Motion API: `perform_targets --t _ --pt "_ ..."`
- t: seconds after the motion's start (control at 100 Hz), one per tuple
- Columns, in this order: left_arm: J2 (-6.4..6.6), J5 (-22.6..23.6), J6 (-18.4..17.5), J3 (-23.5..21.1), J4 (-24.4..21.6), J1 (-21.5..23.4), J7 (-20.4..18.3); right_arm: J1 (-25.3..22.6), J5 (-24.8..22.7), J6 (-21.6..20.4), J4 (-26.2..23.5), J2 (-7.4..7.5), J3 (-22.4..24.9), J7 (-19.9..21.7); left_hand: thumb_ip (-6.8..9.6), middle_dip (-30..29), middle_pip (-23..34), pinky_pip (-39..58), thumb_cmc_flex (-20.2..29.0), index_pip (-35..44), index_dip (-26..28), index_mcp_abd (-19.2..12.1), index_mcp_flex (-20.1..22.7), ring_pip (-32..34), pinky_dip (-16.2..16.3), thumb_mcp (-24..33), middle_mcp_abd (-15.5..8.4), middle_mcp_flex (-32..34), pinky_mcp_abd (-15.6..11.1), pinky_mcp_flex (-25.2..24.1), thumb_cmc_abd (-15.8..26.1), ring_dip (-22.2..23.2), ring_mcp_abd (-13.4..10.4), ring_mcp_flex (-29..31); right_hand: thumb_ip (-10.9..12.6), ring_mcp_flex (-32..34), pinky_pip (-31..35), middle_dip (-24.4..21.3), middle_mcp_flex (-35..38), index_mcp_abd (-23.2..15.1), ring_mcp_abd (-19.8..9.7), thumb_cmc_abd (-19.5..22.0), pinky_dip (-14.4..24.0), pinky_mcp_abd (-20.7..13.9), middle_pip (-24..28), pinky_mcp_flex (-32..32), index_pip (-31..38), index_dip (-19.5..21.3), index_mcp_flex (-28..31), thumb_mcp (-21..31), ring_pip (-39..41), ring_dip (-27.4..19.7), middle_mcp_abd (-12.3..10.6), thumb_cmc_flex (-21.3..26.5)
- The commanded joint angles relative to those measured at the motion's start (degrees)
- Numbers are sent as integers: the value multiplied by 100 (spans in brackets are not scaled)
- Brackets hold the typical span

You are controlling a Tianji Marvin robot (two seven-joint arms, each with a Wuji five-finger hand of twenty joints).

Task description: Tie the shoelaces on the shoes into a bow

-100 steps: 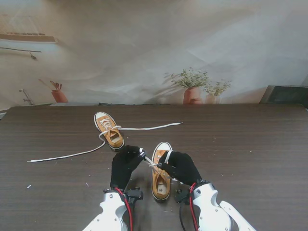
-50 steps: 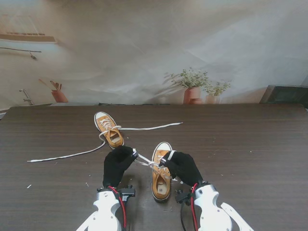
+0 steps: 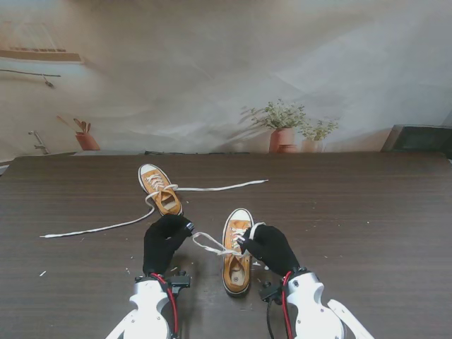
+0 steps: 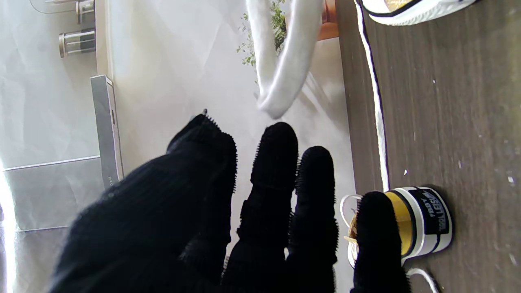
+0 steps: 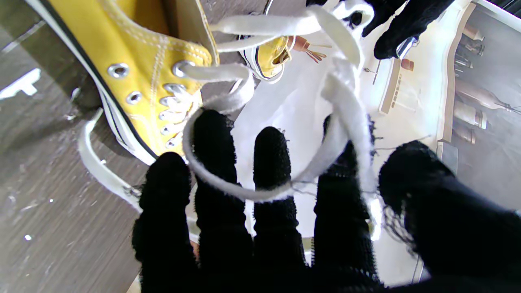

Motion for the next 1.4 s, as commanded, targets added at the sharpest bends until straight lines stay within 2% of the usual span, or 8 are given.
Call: perform_targets --t 0.0,0.2,0.33,0.46,0.72,1.05,1.36,1.39 --pt "43 1 -24 -38 -24 24 -135 -14 49 -1 -15 14 -3 68 -12 -15 -20 314 46 -23 -67 -36 138 195 87 273 59 243 -40 194 -170 99 50 159 43 -16 -77 -139 -72 32 -126 114 -77 -118 -119 -77 37 181 165 69 -123 -122 -12 -65" --pt "135 -20 -152 -72 29 42 -490 14 110 -28 -2 10 -30 91 8 480 -571 854 233 76 12 -265 -87 71 359 322 -158 192 43 841 -271 153 117 250 82 157 -103 -247 123 114 -91 147 -101 -44 -138 11 10 190 168 -23 -179 -130 -26 10" --pt "266 564 -275 -100 186 6 -713 24 89 -56 -2 17 -27 101 183 751 -1457 953 881 -1007 235 -388 -659 -337 476 54 -398 -547 -417 488 -286 384 -58 -95 80 184 -104 -267 170 102 -86 133 -104 -28 -134 38 -2 184 159 -20 -174 -118 -22 10" --pt "505 1595 -343 -184 376 -59 -1021 34 33 -88 -4 33 -21 135 306 -1331 -573 139 114 -2434 337 -120 -1092 -889 468 861 -486 -2550 -609 -542 52 10 -75 -1264 69 206 -100 -278 201 67 -98 117 -105 -34 -129 61 -7 174 150 -13 -170 -110 -34 11" --pt "879 2884 -410 -141 637 -253 -1584 87 34 -94 4 41 -65 182 249 -1694 -816 -788 -496 -2970 91 -221 -1188 -1517 440 683 -494 -3140 -540 -964 170 -145 -23 -1791 58 235 -93 -293 238 70 -92 106 -105 -29 -132 81 -5 155 149 -15 -165 -96 -26 19" --pt "945 2871 -510 239 805 -453 -1906 99 5 -80 -6 53 -98 218 215 -1721 -914 -1012 -851 -3115 7 -235 -1054 -1648 512 589 -458 -3289 -595 -1028 381 -128 -35 -1934 61 270 -87 -302 287 87 -92 96 -107 -29 -138 101 -1 134 164 -5 -163 -87 -29 20" --pt "862 3144 -328 732 1082 -751 -1400 102 8 -100 -6 49 -117 204 226 -1607 -702 -835 -772 -2995 66 -429 -986 -1455 735 810 -433 -3051 -552 -883 324 -22 2 -1740 58 297 -88 -304 343 98 -105 79 -112 -23 -140 114 11 134 174 18 -162 -83 -37 29" --pt "852 3123 -307 778 1097 -778 -1394 102 5 -99 -6 48 -120 202 100 -1604 -695 -825 -614 -2928 82 -480 -953 -1443 744 592 -425 -3014 -553 -883 446 -29 10 -1732 59 297 -88 -304 349 105 -106 79 -113 -23 -139 114 11 134 173 20 -162 -83 -48 29"
